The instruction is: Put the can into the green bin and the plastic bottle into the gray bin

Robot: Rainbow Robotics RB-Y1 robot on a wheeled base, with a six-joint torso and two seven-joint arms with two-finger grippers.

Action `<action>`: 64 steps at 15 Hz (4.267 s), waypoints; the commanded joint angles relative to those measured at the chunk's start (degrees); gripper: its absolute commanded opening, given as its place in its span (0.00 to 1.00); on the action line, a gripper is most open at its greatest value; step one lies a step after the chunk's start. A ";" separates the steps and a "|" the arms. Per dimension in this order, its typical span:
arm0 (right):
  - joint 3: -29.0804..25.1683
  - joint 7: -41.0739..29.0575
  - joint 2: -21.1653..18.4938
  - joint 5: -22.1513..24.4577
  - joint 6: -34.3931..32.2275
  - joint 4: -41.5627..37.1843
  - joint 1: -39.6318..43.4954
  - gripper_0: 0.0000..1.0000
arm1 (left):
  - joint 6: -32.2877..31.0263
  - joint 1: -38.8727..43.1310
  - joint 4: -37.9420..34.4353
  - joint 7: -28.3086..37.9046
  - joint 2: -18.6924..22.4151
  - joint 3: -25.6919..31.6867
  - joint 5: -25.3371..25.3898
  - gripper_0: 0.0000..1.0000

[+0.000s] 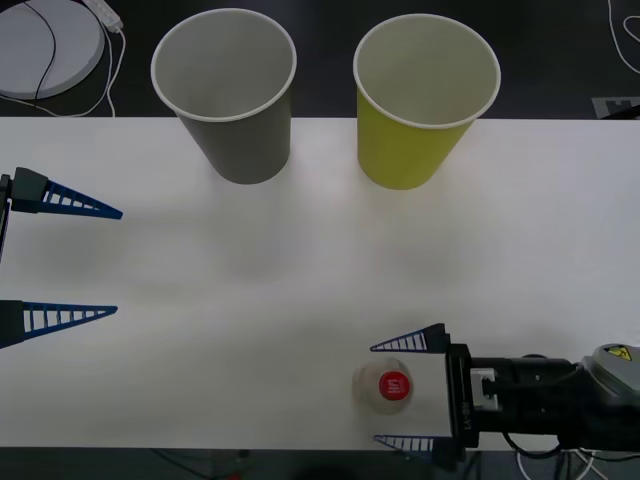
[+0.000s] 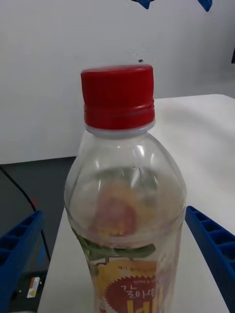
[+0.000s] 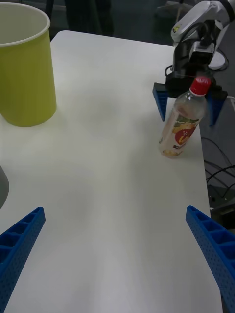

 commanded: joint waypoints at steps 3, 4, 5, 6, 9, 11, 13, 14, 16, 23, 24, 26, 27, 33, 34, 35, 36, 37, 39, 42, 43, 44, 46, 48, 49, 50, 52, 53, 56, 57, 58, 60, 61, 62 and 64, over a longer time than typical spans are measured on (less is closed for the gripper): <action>1.17 -0.35 1.19 -0.28 0.62 -0.01 -1.18 1.00 | 0.00 0.00 0.00 0.00 0.00 0.00 0.00 1.00; 1.61 -0.35 1.27 -0.36 0.97 -0.01 -1.36 1.00 | 0.00 0.00 0.00 0.00 0.00 0.00 0.00 1.00; 1.70 -0.35 1.36 -0.36 1.32 -0.01 -1.53 1.00 | 0.00 0.00 0.00 0.00 0.00 0.00 0.00 1.00; 1.79 -0.35 1.54 -0.36 1.58 -0.01 -1.62 1.00 | 0.00 0.00 0.00 0.00 0.00 0.00 0.00 1.00; 1.79 -0.53 1.62 -0.36 1.58 -0.01 -1.62 0.12 | 0.00 0.00 0.00 0.00 0.00 0.00 0.00 1.00; 1.88 -0.97 1.62 -0.45 1.58 -0.01 -1.62 0.00 | 0.00 0.00 0.00 0.00 0.00 0.00 0.00 1.00; 1.79 -1.05 1.62 -0.63 1.41 -0.01 -1.62 0.00 | 0.00 0.00 0.00 0.00 0.00 0.00 0.00 1.00; 1.79 -1.14 1.62 -0.63 1.41 -0.01 -1.62 0.00 | 0.00 0.00 0.00 0.00 0.00 0.00 0.00 1.00; 1.88 -1.23 1.62 -0.63 1.32 -0.01 -1.62 0.00 | 0.00 0.00 0.00 0.00 0.00 0.00 0.00 1.00; 1.88 -2.63 -1.19 -4.14 1.58 -2.21 -1.01 0.00 | 0.00 0.00 0.00 0.00 0.00 0.00 0.00 1.00; 1.79 -3.16 -2.15 -4.94 2.37 -3.44 -0.48 0.00 | 0.00 0.00 0.00 0.00 0.00 0.00 0.00 1.00; 0.38 -6.15 -5.32 -5.90 6.24 -9.68 2.69 0.00 | 0.00 0.00 0.00 0.00 0.00 0.00 0.00 1.00; -0.76 -8.00 -6.73 -5.90 7.30 -12.58 4.27 0.00 | 0.00 0.00 0.00 0.00 0.00 0.00 0.00 1.00; -11.84 -20.56 -10.50 -3.88 9.76 -23.56 11.39 0.00 | 0.00 0.00 0.00 0.00 0.00 0.00 0.00 1.00; -13.68 -22.85 -10.59 -2.91 9.76 -24.53 11.83 0.00 | 0.00 0.00 0.00 0.00 0.00 0.00 0.00 1.00; -15.79 -25.66 -10.77 -2.30 9.76 -25.67 12.35 0.00 | 0.00 0.00 0.00 0.00 0.00 0.00 0.00 1.00; -17.28 -27.60 -11.03 -1.77 9.76 -26.55 12.62 0.00 | 0.00 0.00 0.00 0.00 0.00 0.00 0.00 1.00; -18.78 -29.71 -11.21 -1.24 9.76 -27.61 13.06 0.00 | 0.00 0.00 0.00 0.00 0.00 0.00 0.00 1.00; -23.44 -35.95 -11.56 1.74 9.93 -30.95 14.73 0.00 | 0.00 0.00 0.00 0.00 0.00 0.00 0.00 1.00; -29.94 -45.53 -11.65 7.02 10.99 -37.45 17.71 0.00 | 0.00 0.00 0.00 0.00 0.00 0.00 0.00 1.00; -31.43 -48.69 -11.82 8.78 11.87 -39.82 18.51 0.00 | 0.00 0.00 0.00 0.00 0.00 0.00 0.00 1.00; -33.10 -53.00 -11.82 11.32 13.27 -42.99 19.30 0.00 | 0.00 0.00 0.00 0.00 0.00 0.00 0.00 1.00; -35.39 -60.03 -11.82 15.46 14.42 -47.29 19.74 0.00 | 0.00 0.00 0.00 0.00 0.00 0.00 0.00 1.00; -38.20 -68.73 -11.73 20.29 14.42 -51.95 19.74 0.00 | 0.00 0.00 0.00 0.00 0.00 0.00 0.00 1.00; -39.34 -72.60 -11.73 22.40 14.42 -54.06 19.74 0.00 | 0.00 0.00 0.00 0.00 0.00 0.00 0.00 1.00; -40.49 -77.87 -11.82 25.12 14.42 -56.70 19.21 0.00 | 0.00 0.00 0.00 0.00 0.00 0.00 0.00 1.00; -41.19 -86.39 -11.82 29.52 14.42 -60.57 17.80 0.00 | 0.00 0.00 0.00 0.00 0.00 0.00 0.00 1.00; -41.28 -91.93 -12.00 32.33 14.42 -62.68 16.31 0.00 | 0.00 0.00 0.00 0.00 0.00 0.00 0.00 1.00; -41.28 -105.03 -12.97 39.36 14.33 -67.42 12.44 0.00 | 0.00 0.00 0.00 0.00 0.00 0.00 0.00 1.00; -41.19 -108.89 -13.67 41.38 14.33 -68.48 11.12 0.00 | 0.00 0.00 0.00 0.00 0.00 0.00 0.00 1.00; -40.93 -113.55 -14.64 43.40 14.15 -69.53 9.54 0.00 | 0.00 0.00 0.00 0.00 0.00 0.00 0.00 1.00; -40.93 -120.06 -15.60 45.87 11.78 -70.76 6.02 0.00 | 0.00 0.00 0.00 0.00 0.00 0.00 0.00 1.00; -40.93 -122.61 -15.60 45.95 9.58 -70.67 3.21 0.00 | 0.00 0.00 0.00 0.00 0.00 0.00 0.00 1.00; -40.93 -124.01 -15.60 46.04 8.09 -70.59 1.19 0.00 | 0.00 0.00 0.00 0.00 0.00 0.00 0.00 1.00; -40.66 -124.36 -15.60 45.60 5.63 -68.83 -2.85 0.00 | 0.00 0.00 0.00 0.00 0.00 0.00 0.00 1.00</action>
